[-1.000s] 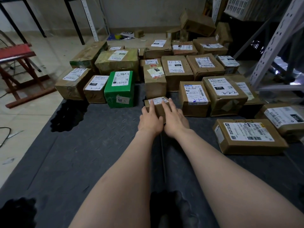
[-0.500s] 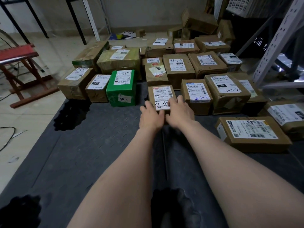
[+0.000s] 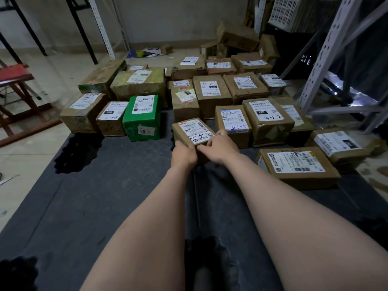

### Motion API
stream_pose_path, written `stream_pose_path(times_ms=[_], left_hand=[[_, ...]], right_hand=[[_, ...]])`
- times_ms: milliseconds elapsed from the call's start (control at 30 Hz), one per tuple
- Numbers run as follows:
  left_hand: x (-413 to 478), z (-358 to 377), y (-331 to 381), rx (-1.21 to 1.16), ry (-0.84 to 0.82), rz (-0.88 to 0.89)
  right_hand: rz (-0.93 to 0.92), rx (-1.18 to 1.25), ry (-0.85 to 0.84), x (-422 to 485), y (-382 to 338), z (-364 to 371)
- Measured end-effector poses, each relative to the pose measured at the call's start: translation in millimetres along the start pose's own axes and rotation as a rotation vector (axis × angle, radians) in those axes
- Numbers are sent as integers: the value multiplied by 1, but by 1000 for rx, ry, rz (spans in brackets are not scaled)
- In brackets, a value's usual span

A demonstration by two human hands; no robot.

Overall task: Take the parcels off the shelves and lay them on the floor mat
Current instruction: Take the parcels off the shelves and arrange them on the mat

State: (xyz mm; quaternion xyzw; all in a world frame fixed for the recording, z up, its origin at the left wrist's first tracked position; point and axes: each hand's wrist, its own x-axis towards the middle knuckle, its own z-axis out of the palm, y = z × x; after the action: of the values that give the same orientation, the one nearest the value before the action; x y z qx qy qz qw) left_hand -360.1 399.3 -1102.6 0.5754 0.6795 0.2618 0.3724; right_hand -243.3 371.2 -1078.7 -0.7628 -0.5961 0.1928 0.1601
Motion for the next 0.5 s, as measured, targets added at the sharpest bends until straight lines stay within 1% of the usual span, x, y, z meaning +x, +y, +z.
stream_pose_path(times_ms=[100, 200, 267, 333, 400, 500], left_hand=[[3, -2, -2, -35, 9, -38], [2, -2, 0, -59, 34, -17], [2, -2, 2, -62, 33, 3], [2, -2, 4, -59, 11, 15], [2, -4, 4, -37, -21, 16], [2, -6, 2, -29, -46, -1]], right_hand=[[-43, 39, 51, -1, 1, -4], [-54, 73, 92, -1, 4, -8], [-25, 84, 116, 0, 5, -9], [19, 64, 98, 0, 6, -8], [48, 51, 85, 1, 7, -6], [94, 49, 108, 2, 5, -4]])
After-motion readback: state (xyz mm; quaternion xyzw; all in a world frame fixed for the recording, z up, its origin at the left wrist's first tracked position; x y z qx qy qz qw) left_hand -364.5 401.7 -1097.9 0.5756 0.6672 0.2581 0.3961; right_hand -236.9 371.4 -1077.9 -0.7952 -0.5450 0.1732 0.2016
